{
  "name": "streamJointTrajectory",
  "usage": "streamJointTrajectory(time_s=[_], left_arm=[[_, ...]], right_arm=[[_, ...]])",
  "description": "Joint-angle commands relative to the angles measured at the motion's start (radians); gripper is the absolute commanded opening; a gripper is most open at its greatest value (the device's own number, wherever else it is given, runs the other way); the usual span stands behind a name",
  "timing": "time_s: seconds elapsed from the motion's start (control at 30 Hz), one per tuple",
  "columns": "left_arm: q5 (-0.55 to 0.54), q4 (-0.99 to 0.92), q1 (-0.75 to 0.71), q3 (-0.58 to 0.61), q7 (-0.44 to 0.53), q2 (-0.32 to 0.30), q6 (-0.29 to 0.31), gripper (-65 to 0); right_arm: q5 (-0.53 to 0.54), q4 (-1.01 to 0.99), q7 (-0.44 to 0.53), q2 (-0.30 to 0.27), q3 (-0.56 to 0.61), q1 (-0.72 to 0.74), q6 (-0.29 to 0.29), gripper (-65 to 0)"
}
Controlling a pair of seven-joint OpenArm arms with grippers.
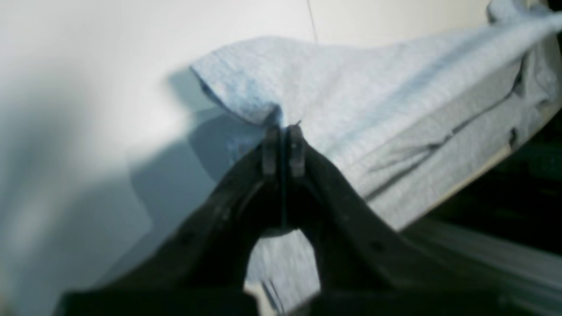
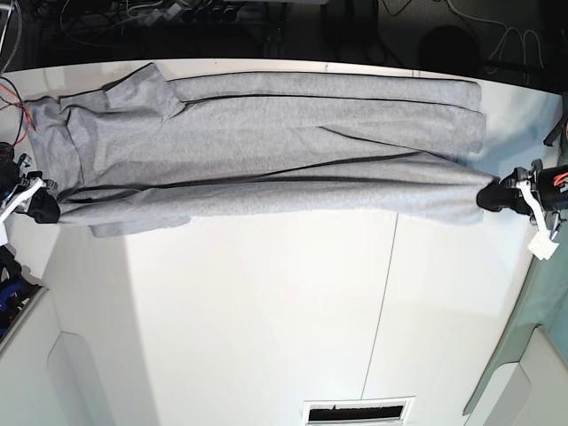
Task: Layout the t-shirt on the table in an organized manner, then fold the t-shirt properly
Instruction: 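Lift the opposite edge and fold it over onto the first fold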
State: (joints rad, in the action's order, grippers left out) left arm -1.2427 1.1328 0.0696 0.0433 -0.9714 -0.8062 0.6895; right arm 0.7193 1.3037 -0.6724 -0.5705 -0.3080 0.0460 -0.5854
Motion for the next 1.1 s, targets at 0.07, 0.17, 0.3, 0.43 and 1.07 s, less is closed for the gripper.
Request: streamJointTrajectory(time_s=[0.07,0.17,0.3,0.43,1.07], left_arm=[[-0.046,0.053,-0.036,-0.010,-0.029,-0.034,0.009,-65.0],[-0.066,0.090,-0.083,-0.010,-0.062,-0.034,0.009,-65.0],[-0.088,0.135,-0.161,-0.010,-0.077,-0.033,0.009,-65.0],[-0.077,0.145,-0.226,-0.010,-0.077,-0.030,0.009,-65.0],[-0.036,0.144,-0.239,-0.010,-0.057,-0.017,0.009,-45.4]], right_arm=[[0.023,0.056,0.015,-0.030,-0.046,-0.050,-0.003,-65.0],[0.026,0.091,0.012,-0.030,-0.074,-0.103,-0.002,-65.0],[0.026,0.105,0.013,-0.030,-0.097,-0.167,-0.003,-65.0],[0.024,0.104,0.022,-0.019,-0.098,-0.235,-0.002,-65.0],[0.005,0.101,0.076,0.112,-0.197,-0.169,0.013,-35.1]])
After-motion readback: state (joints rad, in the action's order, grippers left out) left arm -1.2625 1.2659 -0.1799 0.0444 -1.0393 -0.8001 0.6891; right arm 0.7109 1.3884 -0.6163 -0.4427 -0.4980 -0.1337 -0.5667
